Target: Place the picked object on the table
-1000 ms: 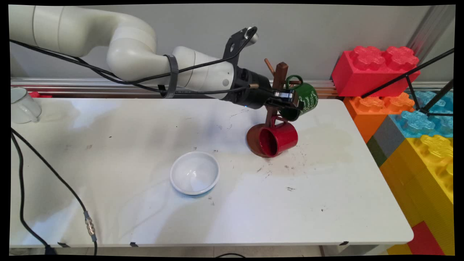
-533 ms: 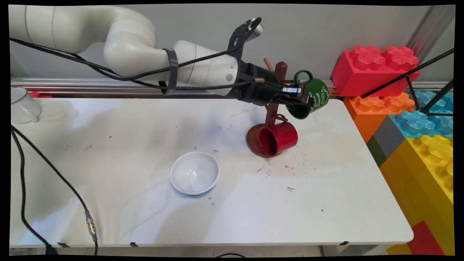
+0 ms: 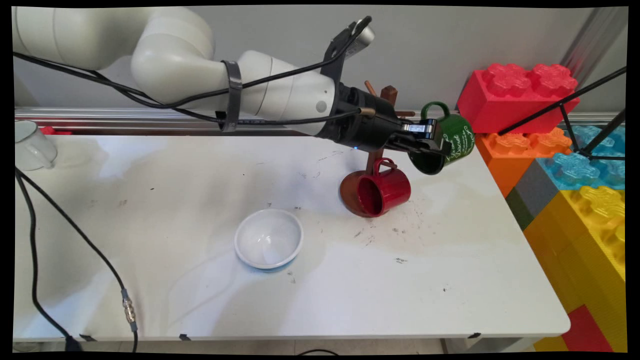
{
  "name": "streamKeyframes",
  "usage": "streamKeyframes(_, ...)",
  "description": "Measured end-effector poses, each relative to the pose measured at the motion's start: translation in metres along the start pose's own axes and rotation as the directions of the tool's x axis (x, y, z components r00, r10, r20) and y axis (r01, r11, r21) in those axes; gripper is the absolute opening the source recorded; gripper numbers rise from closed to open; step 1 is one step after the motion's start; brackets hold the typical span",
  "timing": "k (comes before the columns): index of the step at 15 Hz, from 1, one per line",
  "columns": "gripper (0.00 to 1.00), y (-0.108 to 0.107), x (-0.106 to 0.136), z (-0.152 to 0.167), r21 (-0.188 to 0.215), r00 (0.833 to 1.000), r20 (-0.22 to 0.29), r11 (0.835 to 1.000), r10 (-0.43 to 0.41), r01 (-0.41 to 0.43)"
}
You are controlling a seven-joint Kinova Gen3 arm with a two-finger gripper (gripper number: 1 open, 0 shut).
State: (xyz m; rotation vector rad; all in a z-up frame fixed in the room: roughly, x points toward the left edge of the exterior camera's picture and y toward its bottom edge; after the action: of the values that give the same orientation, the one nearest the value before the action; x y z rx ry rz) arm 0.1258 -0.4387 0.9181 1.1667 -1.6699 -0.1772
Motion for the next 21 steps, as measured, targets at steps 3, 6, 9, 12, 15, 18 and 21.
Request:
streamKeyframes(3,0.0,0.007,-0.002,-0.007,-0.003,0.999,0.033,1.0,0.01,-0.01)
streamKeyframes(6,0.0,0.015,0.0,-0.015,-0.003,0.998,0.061,1.0,0.027,-0.027)
streamKeyframes(9,0.0,0.023,0.002,-0.025,0.009,0.994,0.098,0.999,0.045,-0.046)
streamKeyframes(12,0.0,0.032,0.006,-0.036,0.028,0.988,0.141,0.998,0.059,-0.064)
streamKeyframes(15,0.0,0.04,0.009,-0.046,0.054,0.979,0.188,0.995,0.077,-0.088)
streamKeyframes(18,0.0,0.049,0.016,-0.057,0.08,0.959,0.254,0.985,0.128,-0.153)
streamKeyframes(21,0.0,0.056,0.023,-0.07,0.079,0.916,0.339,0.963,0.215,-0.256)
